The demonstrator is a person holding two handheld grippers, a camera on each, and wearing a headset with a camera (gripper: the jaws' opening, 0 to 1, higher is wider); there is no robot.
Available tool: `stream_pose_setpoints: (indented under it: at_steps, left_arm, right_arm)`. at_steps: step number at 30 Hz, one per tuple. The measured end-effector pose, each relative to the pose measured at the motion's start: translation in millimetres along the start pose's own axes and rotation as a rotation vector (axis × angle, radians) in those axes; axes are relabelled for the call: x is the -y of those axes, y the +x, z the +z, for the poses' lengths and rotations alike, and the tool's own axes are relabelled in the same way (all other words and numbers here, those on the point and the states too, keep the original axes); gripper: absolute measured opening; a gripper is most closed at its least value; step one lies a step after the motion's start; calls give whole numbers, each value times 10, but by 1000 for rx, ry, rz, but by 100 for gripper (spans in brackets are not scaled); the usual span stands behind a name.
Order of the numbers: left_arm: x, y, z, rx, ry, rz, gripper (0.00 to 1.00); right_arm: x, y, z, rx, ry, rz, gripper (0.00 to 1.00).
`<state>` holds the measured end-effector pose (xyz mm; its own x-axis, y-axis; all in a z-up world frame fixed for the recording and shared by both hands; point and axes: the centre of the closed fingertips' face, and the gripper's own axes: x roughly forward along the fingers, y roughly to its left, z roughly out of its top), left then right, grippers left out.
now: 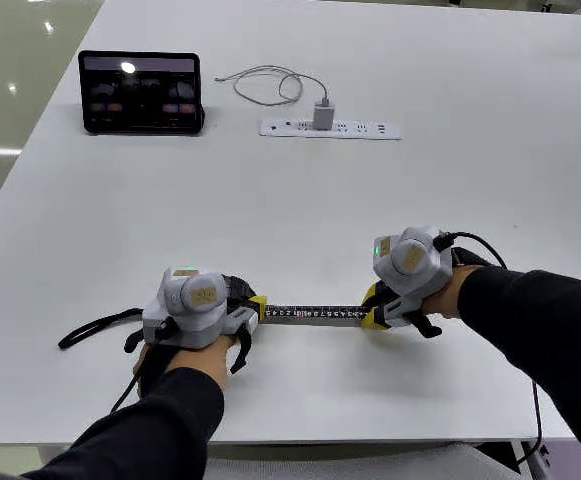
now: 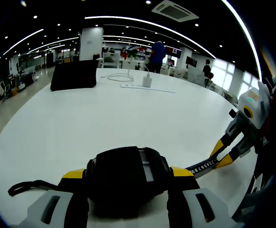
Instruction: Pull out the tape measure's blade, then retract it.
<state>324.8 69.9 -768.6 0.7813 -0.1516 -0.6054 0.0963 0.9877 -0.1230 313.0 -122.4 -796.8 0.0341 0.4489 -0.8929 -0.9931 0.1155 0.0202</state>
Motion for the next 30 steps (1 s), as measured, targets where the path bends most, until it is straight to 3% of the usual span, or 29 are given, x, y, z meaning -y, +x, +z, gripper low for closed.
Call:
stream_pose_setpoints:
  at_steps: [5,30]
  left_arm:
    - [-9,-4,-2,12,-14,-4,63]
    - [7,4,-6,-11,-2,-6,63]
  right_arm:
    - [-2,19,32,9,4,-5,11]
    - [-51,136,229,29,-16,-2,11]
